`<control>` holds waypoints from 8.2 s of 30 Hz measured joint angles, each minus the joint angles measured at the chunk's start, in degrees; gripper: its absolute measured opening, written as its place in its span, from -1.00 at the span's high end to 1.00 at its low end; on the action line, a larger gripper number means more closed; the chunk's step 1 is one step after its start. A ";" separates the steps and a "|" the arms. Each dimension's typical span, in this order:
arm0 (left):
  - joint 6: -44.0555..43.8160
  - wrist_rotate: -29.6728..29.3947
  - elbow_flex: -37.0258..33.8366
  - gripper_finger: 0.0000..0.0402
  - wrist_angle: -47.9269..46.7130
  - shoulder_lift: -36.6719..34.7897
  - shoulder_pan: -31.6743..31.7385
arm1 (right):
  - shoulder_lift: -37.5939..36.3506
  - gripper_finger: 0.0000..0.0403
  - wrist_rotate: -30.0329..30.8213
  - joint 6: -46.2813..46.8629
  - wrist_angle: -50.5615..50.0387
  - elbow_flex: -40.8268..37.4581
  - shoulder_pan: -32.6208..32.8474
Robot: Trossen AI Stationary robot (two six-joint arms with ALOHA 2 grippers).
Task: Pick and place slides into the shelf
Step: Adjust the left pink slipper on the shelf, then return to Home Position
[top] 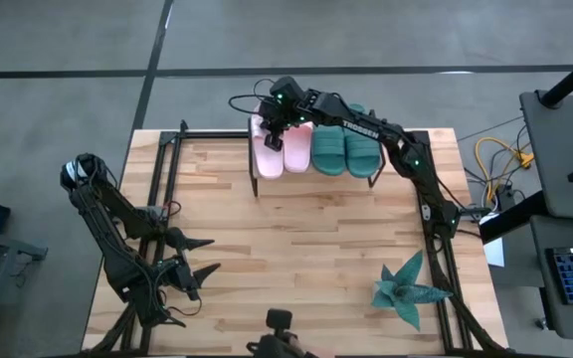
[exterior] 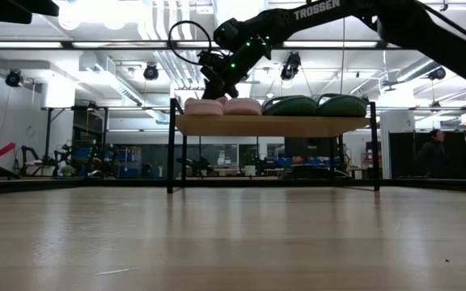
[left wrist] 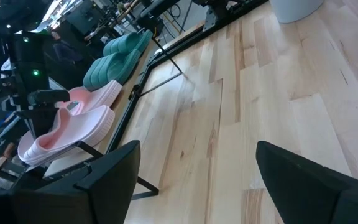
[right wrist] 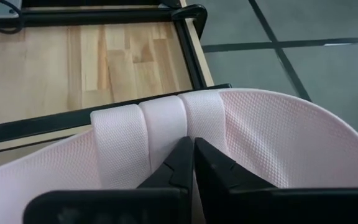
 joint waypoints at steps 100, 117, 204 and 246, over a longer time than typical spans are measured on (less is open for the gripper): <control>0.07 -0.46 -0.74 -0.51 0.00 0.04 0.02 | -0.21 0.34 10.71 -4.40 2.81 3.77 -2.44; 0.04 -0.44 -0.74 -0.51 0.02 0.04 0.02 | -6.50 0.93 1.25 -5.01 -5.64 3.82 5.80; 67.58 38.83 3.28 -0.51 56.63 -18.89 36.85 | -65.70 0.95 61.27 15.67 13.11 -66.65 57.58; 49.64 65.84 -38.41 1.00 42.61 -71.42 59.99 | -78.95 0.95 52.22 7.46 41.98 -93.21 56.81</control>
